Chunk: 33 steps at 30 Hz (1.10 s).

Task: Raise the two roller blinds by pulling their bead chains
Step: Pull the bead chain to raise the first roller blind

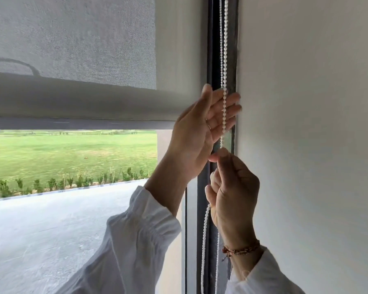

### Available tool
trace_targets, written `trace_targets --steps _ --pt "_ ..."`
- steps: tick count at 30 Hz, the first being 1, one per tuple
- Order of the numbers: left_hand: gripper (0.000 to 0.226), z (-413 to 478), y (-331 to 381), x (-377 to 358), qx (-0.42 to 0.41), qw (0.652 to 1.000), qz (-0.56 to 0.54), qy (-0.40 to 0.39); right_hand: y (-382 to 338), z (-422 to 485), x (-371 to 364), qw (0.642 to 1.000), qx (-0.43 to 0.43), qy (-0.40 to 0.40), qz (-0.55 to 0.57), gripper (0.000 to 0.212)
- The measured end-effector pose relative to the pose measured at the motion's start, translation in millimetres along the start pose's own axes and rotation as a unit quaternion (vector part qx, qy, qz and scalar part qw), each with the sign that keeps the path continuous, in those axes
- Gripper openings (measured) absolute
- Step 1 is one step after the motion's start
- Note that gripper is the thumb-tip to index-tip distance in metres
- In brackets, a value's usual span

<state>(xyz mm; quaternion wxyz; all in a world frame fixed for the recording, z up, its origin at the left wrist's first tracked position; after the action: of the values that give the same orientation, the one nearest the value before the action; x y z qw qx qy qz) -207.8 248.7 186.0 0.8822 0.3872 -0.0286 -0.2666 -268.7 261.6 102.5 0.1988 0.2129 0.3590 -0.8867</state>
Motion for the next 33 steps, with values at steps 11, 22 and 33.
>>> trace_targets --steps 11,22,33 --pt "0.036 18 4 -35 0.019 0.991 -0.100 0.091 -2 -4 6 0.999 0.036 0.015 -0.024 0.052" --pt "0.039 9 -12 -29 0.008 0.985 -0.142 0.096 12 -14 16 0.997 0.028 0.028 -0.065 0.041" --pt "0.040 5 -14 -27 -0.011 0.986 -0.144 0.088 16 -15 17 0.997 0.028 0.040 -0.054 0.051"
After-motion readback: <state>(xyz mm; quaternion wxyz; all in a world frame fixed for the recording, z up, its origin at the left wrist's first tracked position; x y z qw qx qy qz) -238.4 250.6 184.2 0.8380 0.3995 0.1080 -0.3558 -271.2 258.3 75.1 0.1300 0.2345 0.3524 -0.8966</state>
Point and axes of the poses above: each hand's wrist, its own z-axis towards the middle knuckle, its own x-axis out of the back of the hand, y = z × x, the point moved 1 cm from there along z, towards the middle knuckle, and after that the axes turned 2 degrees about -y, right-handed, at the moved point
